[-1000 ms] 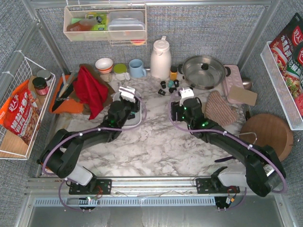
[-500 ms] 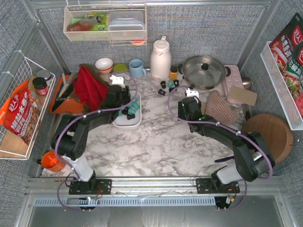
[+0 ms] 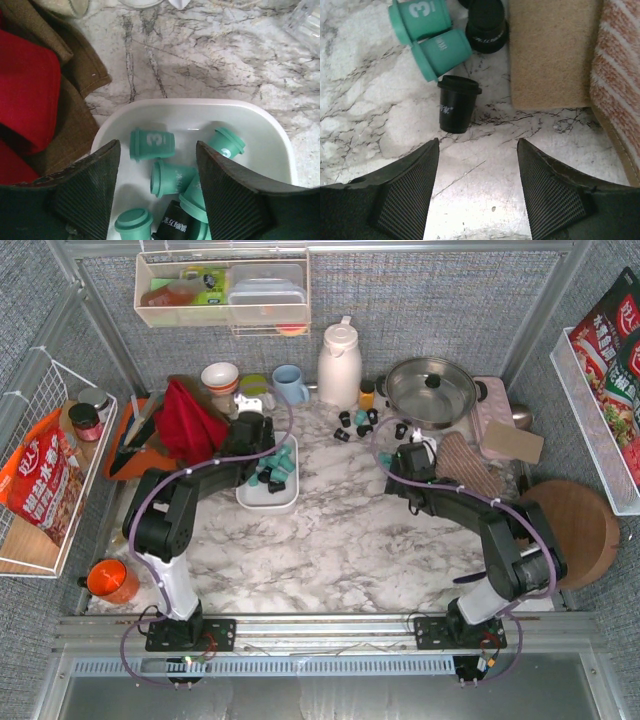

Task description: Mix the coffee capsules in the storage basket

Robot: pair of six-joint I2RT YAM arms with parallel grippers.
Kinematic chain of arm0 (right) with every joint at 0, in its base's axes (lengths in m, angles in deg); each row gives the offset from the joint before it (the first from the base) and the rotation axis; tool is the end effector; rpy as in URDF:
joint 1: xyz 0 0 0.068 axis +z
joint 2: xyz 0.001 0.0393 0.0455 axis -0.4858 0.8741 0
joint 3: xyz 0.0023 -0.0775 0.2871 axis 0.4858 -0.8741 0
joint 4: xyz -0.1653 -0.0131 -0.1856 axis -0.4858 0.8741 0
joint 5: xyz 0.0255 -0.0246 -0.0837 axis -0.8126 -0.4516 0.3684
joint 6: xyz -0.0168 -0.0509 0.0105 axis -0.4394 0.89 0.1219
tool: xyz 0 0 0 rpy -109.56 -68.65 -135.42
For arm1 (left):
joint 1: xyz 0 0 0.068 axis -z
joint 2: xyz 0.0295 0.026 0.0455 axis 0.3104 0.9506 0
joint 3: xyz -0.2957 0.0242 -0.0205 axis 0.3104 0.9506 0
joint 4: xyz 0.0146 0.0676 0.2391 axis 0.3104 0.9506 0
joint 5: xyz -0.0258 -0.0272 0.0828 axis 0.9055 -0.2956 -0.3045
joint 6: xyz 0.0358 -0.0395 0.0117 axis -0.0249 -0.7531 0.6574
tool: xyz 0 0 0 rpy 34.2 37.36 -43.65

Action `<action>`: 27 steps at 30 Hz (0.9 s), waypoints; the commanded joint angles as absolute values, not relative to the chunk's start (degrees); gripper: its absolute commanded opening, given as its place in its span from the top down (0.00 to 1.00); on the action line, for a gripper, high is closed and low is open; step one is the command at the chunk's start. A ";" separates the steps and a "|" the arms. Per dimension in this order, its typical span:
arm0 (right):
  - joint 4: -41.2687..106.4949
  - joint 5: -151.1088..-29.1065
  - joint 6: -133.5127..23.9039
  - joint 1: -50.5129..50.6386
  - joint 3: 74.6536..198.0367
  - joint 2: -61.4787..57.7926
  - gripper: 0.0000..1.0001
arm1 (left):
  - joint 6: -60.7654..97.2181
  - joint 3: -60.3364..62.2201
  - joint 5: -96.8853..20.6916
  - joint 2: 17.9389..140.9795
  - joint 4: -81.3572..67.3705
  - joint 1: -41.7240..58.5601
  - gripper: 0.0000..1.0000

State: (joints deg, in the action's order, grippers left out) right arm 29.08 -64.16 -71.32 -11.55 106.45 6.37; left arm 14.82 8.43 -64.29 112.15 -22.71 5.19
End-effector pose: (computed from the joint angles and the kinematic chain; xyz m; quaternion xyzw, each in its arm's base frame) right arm 0.2973 0.0817 0.2159 0.1118 0.8925 0.0085 0.4369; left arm 0.3878 -0.1545 0.2260 -0.0224 0.8396 -0.0479 0.5406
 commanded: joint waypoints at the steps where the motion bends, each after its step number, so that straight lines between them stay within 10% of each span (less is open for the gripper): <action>1: 26.64 -68.31 -74.09 -13.62 106.38 7.28 0.32 | 15.23 9.01 -67.03 111.44 -22.32 5.14 0.27; 27: 17.92 -69.73 -70.03 -14.52 107.47 14.68 0.42 | 12.67 26.81 -47.43 92.54 -36.07 7.66 0.23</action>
State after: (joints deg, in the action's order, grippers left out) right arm 20.66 -70.24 -71.13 -14.56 106.99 14.02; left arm 13.75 26.28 -50.33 93.44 -33.47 7.35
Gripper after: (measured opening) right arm 0.586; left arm 0.768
